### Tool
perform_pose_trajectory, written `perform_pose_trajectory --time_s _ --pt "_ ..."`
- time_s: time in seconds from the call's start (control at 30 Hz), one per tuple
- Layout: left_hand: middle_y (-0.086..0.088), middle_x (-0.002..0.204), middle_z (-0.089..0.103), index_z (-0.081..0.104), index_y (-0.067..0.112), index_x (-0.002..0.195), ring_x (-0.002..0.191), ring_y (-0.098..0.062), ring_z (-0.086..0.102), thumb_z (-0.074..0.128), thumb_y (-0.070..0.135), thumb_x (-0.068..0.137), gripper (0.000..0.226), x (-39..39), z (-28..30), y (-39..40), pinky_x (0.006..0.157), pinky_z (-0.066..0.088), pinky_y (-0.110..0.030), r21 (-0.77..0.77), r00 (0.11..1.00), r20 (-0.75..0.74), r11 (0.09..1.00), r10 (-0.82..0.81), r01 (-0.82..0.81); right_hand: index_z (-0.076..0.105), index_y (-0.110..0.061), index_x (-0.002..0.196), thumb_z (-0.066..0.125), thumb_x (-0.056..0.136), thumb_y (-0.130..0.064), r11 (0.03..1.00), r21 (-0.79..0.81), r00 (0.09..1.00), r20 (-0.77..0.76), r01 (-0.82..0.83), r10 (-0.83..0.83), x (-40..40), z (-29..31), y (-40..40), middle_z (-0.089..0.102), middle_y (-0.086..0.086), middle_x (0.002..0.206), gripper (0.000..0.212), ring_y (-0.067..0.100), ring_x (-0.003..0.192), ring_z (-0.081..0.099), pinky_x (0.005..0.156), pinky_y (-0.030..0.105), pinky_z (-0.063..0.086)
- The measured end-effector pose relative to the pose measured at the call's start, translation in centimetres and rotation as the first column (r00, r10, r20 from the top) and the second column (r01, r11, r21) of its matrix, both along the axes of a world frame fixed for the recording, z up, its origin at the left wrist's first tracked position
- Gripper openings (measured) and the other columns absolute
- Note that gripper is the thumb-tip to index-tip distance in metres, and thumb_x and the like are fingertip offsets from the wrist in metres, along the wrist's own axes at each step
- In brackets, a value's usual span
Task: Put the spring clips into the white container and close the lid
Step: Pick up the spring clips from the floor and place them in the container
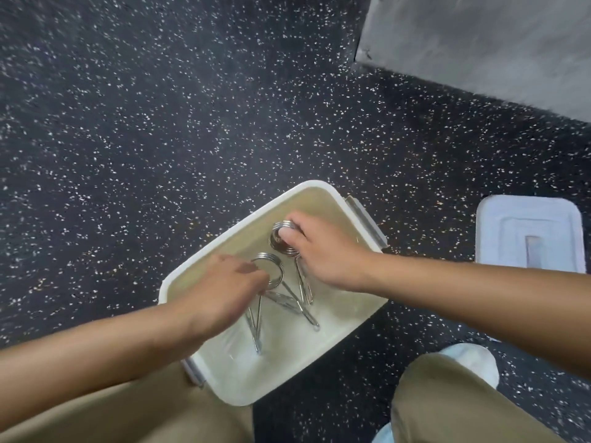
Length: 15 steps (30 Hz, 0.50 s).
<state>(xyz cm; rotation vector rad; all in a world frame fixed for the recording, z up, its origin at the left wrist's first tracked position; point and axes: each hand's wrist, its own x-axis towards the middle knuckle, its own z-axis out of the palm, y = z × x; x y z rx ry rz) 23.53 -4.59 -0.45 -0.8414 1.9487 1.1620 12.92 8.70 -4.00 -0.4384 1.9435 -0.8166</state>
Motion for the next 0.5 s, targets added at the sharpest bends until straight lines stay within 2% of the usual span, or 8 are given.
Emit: perform_pose_trajectory --time_s 0.07,0.17,0.2,0.27,0.3,0.37,0.43,0.5 --pt "-0.006 0.082 0.047 0.053 0.017 0.062 0.074 -0.022 0.039 0.051 0.034 0.077 0.023 0.2 -0.9 -0.2 0.059 0.028 -0.036 -0.024 0.996 0.041 0.996 0.081 -0.08 0.051 -0.012 0.093 0.04 0.106 -0.028 0.995 0.098 0.999 -0.025 -0.025 0.028 0.1 -1.3 -0.2 0.064 0.015 0.095 0.023 0.035 0.087 0.059 0.077 0.044 0.048" --pt "-0.005 0.082 0.041 0.045 0.02 0.058 0.068 -0.024 0.033 0.054 0.029 0.081 0.026 0.8 -1.9 -0.3 0.056 0.022 -0.035 -0.031 0.98 0.127 0.988 0.153 -0.151 0.054 -0.014 0.109 0.04 0.107 -0.021 0.982 0.171 0.994 -0.059 -0.084 0.095 0.4 -2.6 -0.1 0.061 0.012 0.105 0.016 0.029 0.09 0.056 0.067 0.032 0.033" --pt "-0.004 0.079 0.039 0.043 0.02 0.056 0.066 -0.024 0.031 0.054 0.028 0.079 0.026 1.0 -2.2 -0.3 0.055 0.021 -0.034 -0.038 0.98 0.133 0.989 0.149 -0.145 0.056 -0.015 0.123 0.041 0.106 -0.018 0.978 0.181 0.99 -0.08 -0.102 0.118 0.5 -3.1 0.0 0.056 0.009 0.11 0.023 0.025 0.093 0.054 0.069 0.027 0.031" --pt "-0.004 0.074 0.039 0.045 0.02 0.055 0.065 -0.023 0.029 0.052 0.028 0.073 0.021 1.2 -2.3 -0.4 0.056 0.02 -0.033 -0.047 0.983 0.132 0.991 0.131 -0.125 0.047 -0.023 0.146 0.041 0.103 -0.01 0.975 0.19 0.984 -0.117 -0.111 0.135 0.8 -3.8 0.3 0.046 0.001 0.117 0.045 0.017 0.098 0.049 0.076 0.021 0.033" --pt "-0.003 0.071 0.04 0.045 0.021 0.054 0.066 -0.023 0.028 0.053 0.026 0.075 0.023 1.3 -2.4 -0.5 0.056 0.02 -0.035 -0.042 0.984 0.135 0.993 0.117 -0.112 0.043 -0.027 0.149 0.041 0.1 -0.007 0.974 0.196 0.982 -0.133 -0.11 0.138 1.0 -4.1 0.6 0.047 -0.001 0.123 0.054 0.017 0.104 0.051 0.082 0.023 0.039" --pt "-0.002 0.067 0.039 0.045 0.021 0.047 0.066 -0.022 0.028 0.052 0.024 0.079 0.032 1.5 -2.6 -0.8 0.056 0.022 -0.037 -0.036 0.983 0.158 0.995 0.098 -0.093 0.039 -0.03 0.15 0.044 0.091 0.003 0.965 0.224 0.958 -0.22 -0.136 0.186 1.4 -4.2 0.9 0.052 0.003 0.134 0.067 0.025 0.117 0.053 0.09 0.038 0.05" --pt "-0.004 0.076 0.041 0.047 0.022 0.049 0.067 -0.024 0.032 0.051 0.032 0.074 0.027 1.5 -2.7 -0.9 0.057 0.024 -0.036 -0.047 0.977 0.182 0.994 0.107 -0.101 0.039 -0.025 0.15 0.052 0.087 0.007 0.938 0.279 0.899 -0.326 -0.205 0.293 1.6 -4.0 1.3 0.052 0.006 0.133 0.072 0.027 0.119 0.049 0.083 0.037 0.048" --pt "-0.006 0.084 0.041 0.047 0.021 0.057 0.068 -0.026 0.034 0.05 0.039 0.071 0.023 1.2 -2.4 -0.8 0.059 0.026 -0.034 -0.044 0.976 0.197 0.996 0.09 -0.083 0.036 -0.023 0.152 0.058 0.087 0.002 0.932 0.293 0.868 -0.381 -0.214 0.319 1.5 -3.5 1.6 0.049 0.005 0.136 0.073 0.027 0.123 0.046 0.08 0.035 0.043"
